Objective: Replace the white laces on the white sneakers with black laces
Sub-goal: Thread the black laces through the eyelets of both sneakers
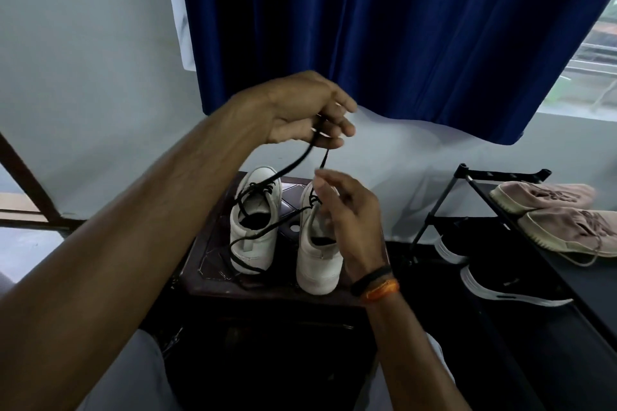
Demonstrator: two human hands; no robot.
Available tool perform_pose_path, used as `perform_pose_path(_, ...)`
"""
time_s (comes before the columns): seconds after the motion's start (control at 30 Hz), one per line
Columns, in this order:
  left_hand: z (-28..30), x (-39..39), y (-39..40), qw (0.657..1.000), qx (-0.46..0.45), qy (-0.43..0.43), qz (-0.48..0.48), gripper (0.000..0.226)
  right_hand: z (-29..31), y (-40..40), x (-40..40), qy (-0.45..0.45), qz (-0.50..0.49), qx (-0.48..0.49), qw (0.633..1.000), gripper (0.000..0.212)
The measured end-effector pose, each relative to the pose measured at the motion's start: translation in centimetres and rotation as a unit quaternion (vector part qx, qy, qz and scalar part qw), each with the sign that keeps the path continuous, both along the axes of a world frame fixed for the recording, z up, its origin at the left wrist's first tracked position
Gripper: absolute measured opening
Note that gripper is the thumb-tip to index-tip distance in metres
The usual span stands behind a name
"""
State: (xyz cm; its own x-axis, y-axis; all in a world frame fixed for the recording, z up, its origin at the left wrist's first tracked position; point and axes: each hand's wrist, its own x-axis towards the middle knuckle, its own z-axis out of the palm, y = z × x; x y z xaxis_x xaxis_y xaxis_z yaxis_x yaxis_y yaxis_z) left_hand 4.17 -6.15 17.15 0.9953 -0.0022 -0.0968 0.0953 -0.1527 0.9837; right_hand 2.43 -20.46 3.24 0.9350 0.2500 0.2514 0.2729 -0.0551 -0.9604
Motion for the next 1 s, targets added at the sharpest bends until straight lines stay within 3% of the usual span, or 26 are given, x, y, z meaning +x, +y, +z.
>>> perform_pose_path(0.1,-0.5,0.3,-1.1,0.995,-0.092,0.007,-0.037,0.03,2.4,0.7,-0.4,0.096,0.136,0.074,0.983,0.031)
perform_pose_path(0.2,-0.8,0.8,-1.2,0.988,-0.151,-0.006,-0.02,0.032,2.6,0.9,0.1,0.126,0.17,0.11,0.971,0.025)
perform_pose_path(0.33,-1.3,1.3,0.5,0.978,-0.2,-0.024,0.052,0.029,1.2,-0.5,1.1,0.136,0.128,0.142,0.972,0.018)
perform_pose_path(0.53,-3.7,1.7,4.4,0.956,-0.235,-0.008,0.178,0.03,-0.2,-4.1,2.3,0.106,0.065,0.042,0.991,0.016)
perform_pose_path(0.7,-6.2,1.9,7.2,0.941,-0.215,0.01,0.262,0.023,-0.7,-6.4,2.8,0.073,0.036,0.023,0.996,0.032)
perform_pose_path(0.8,-7.8,1.7,8.5,0.951,-0.117,0.027,0.284,0.02,-0.8,-6.8,3.2,0.054,0.023,0.01,0.998,0.028)
perform_pose_path(0.87,-9.0,1.7,9.4,0.958,0.065,0.042,0.276,0.018,-0.7,-6.6,3.3,0.051,0.02,0.001,0.998,0.027)
perform_pose_path(0.9,-9.3,1.6,9.6,0.939,0.218,0.06,0.259,0.02,-0.7,-6.3,3.3,0.045,0.019,-0.007,0.999,0.027)
perform_pose_path(0.93,-9.4,1.5,9.4,0.894,0.371,0.083,0.236,0.025,-0.6,-6.0,3.4,0.036,0.018,-0.015,0.999,0.027)
perform_pose_path(0.97,-9.4,1.5,8.8,0.841,0.485,0.09,0.222,0.033,-0.6,-5.6,3.4,0.026,0.016,-0.026,0.999,0.027)
perform_pose_path(1.0,-9.2,1.4,8.0,0.813,0.533,0.079,0.221,0.04,-0.6,-5.2,3.6,0.017,0.015,-0.041,0.999,0.025)
